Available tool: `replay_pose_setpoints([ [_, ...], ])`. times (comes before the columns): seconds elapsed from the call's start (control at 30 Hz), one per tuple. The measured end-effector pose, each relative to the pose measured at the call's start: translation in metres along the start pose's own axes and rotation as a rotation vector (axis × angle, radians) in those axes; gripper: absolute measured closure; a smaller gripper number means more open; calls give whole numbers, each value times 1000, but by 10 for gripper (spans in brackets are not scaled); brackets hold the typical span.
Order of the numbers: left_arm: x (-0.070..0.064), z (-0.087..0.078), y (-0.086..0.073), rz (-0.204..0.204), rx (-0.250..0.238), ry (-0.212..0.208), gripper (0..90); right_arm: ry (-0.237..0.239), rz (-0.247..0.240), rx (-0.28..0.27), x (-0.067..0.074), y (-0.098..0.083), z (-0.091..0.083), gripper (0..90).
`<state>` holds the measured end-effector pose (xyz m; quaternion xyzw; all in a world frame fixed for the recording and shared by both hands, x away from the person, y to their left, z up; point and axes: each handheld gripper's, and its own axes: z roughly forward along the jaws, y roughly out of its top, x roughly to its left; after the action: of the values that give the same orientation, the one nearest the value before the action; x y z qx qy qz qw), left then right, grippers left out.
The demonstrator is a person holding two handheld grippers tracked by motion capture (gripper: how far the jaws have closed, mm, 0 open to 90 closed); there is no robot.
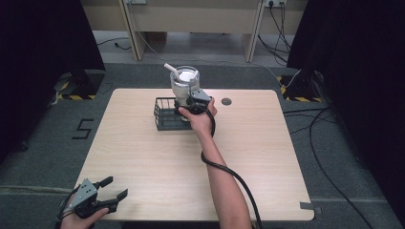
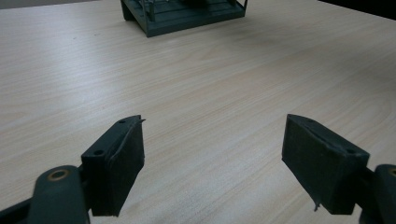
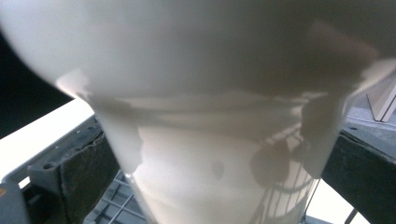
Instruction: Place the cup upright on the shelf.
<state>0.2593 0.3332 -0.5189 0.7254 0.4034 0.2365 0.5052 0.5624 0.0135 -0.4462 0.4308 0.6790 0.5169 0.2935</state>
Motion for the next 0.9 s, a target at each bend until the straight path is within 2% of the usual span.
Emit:
replay_pose_setpoints([
  [0.5, -1, 0, 0, 0, -2, -1, 204, 5, -12, -10, 3, -7, -13, 5],
  [0.83, -2, 0, 1, 6, -6, 1, 204, 18, -40, -10, 6, -7, -34, 14],
  [0.9, -2, 0, 1, 10, -3, 2, 203, 24, -30, -16, 5, -8, -43, 35],
])
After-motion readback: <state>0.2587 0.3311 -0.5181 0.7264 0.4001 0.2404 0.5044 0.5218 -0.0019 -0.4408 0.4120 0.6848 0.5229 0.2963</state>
